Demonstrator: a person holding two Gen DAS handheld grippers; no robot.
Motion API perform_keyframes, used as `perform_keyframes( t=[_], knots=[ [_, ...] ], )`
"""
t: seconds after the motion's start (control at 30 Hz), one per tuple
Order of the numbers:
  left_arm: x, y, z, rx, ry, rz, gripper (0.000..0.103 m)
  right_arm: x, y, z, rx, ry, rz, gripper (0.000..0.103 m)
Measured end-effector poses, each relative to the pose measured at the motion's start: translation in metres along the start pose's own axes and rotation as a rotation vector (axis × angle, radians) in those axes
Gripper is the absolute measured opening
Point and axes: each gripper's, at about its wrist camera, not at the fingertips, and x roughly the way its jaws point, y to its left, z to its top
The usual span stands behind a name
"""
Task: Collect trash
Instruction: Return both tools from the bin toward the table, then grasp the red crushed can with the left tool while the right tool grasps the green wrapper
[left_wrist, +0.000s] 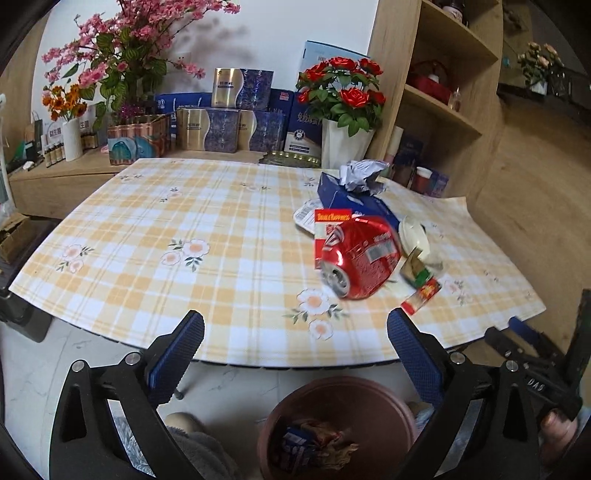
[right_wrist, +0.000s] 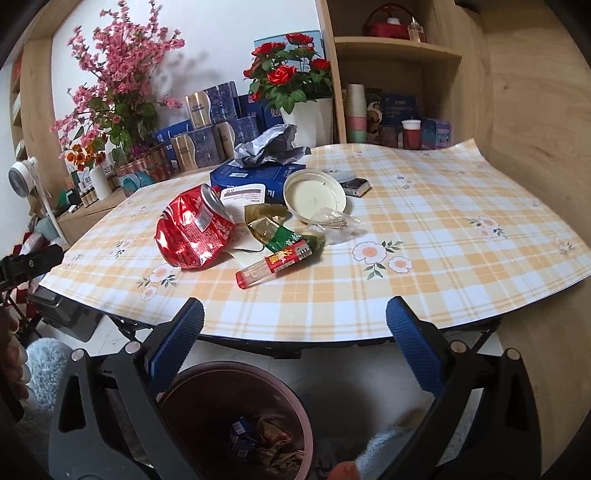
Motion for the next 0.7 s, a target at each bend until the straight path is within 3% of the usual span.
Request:
perform_keyframes(
  t=[0.17,0.4,0.57,0.7],
  knots=[
    [0.01,-0.006,0.007,-0.019,0.033,-0.039,0.097,0.006,-0.004,0.006,0.02,0.003,-0.009,0.097],
    [0.044,-0.018,0.02,0.0,0.089,-0.117,0.097,0.03,-0.003,0.016,-0.021,0.108,-0.003,0.097],
    [0.079,-0.035,0.048,0.141,0.117,-0.187,0.089,0.046,-0.007,0.025,-0.021,0.173,0.026,0.097],
    [0.116,-0.038,0.058,0.246,0.177,-0.186,0.076,0.053,-0.008,0.034,-0.033,0.172,0.047,0.097]
  ],
)
